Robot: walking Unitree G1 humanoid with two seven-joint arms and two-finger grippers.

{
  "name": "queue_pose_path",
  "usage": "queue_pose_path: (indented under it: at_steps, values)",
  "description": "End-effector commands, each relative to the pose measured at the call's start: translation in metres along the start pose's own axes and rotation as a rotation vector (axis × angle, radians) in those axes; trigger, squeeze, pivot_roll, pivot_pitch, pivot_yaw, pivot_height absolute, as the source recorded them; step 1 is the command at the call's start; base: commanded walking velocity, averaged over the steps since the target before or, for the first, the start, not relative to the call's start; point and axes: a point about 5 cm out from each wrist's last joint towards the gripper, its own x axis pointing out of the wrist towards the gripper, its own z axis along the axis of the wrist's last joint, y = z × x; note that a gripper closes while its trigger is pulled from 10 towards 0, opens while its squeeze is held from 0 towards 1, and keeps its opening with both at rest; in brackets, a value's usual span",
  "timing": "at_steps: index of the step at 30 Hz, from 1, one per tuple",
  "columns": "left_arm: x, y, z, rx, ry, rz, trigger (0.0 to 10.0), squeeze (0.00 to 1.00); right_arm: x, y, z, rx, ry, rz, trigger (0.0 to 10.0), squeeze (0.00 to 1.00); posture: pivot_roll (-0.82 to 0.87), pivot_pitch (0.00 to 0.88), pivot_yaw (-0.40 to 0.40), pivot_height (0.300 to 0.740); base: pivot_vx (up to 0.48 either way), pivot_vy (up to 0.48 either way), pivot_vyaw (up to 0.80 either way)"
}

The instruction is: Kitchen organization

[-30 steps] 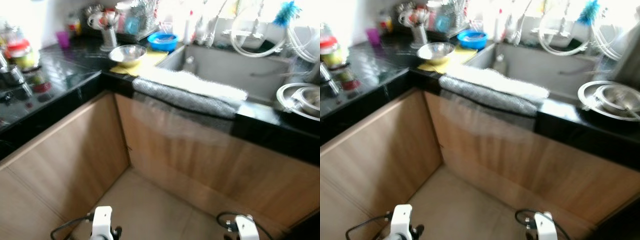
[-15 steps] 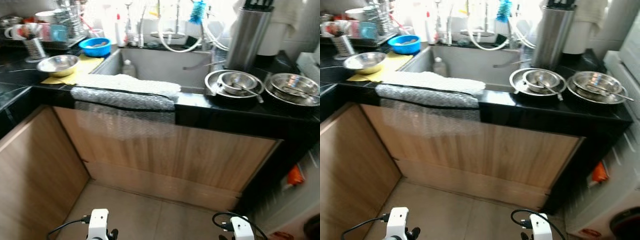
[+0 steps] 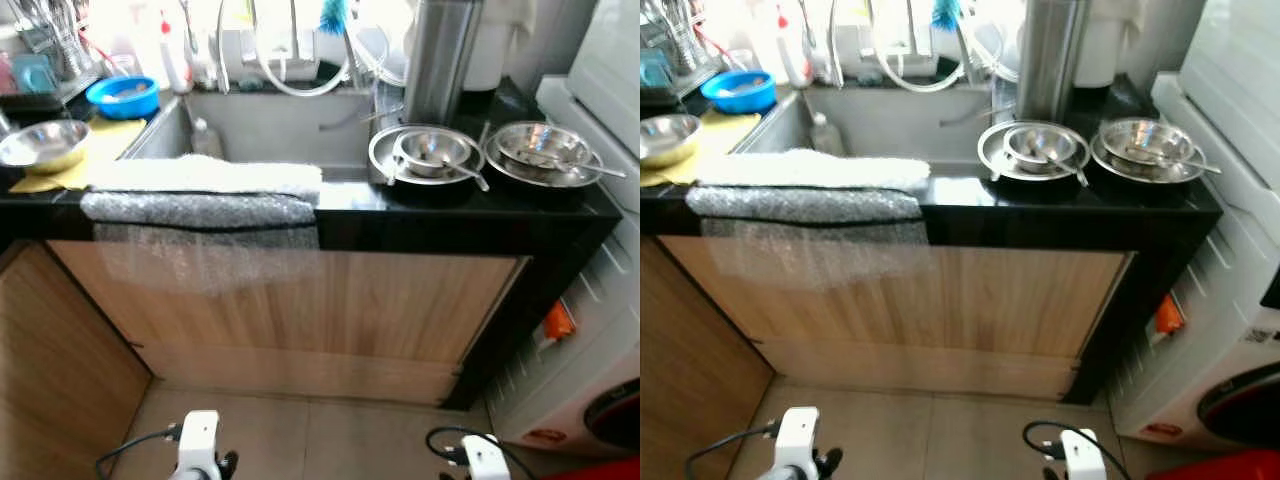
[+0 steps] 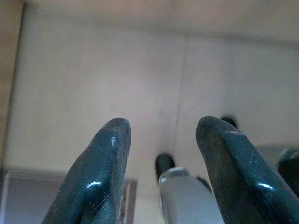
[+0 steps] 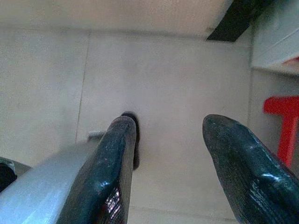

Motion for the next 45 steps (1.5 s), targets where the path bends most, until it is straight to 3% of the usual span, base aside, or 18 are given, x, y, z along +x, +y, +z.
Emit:
queue_pose_path:
  at_steps: [1, 13, 38, 45]
  values:
    - [-0.0029, 0.0078, -0.0097, -0.006, 0.032, 0.027, 10.0, 0.0, 0.0015, 0.0041, 0.0045, 0.015, -0.019, 0.006, 10.0, 0.0, 0.06, 0.0, 0.041, 0.74, 0.0, 0.0, -0.77]
    - [-0.0027, 0.0082, -0.0087, -0.019, 0.03, 0.038, 10.0, 0.0, 0.0016, 0.0049, 0.0081, 0.04, -0.056, 0.008, 10.0, 0.0, 0.05, 0.0, 0.043, 0.74, 0.0, 0.0, -0.06]
    - [-0.0025, 0.0096, -0.0068, -0.016, 0.025, 0.041, 10.0, 0.0, 0.0022, 0.0064, 0.0097, 0.054, -0.065, 0.001, 10.0, 0.0, 0.04, 0.0, 0.05, 0.74, 0.293, 0.0, 0.0]
    - [-0.0025, 0.0094, -0.0061, -0.016, 0.017, 0.041, 10.0, 0.0, 0.0022, 0.0063, 0.0098, 0.05, -0.065, 0.002, 10.0, 0.0, 0.04, 0.0, 0.05, 0.74, 0.0, 0.0, 0.0]
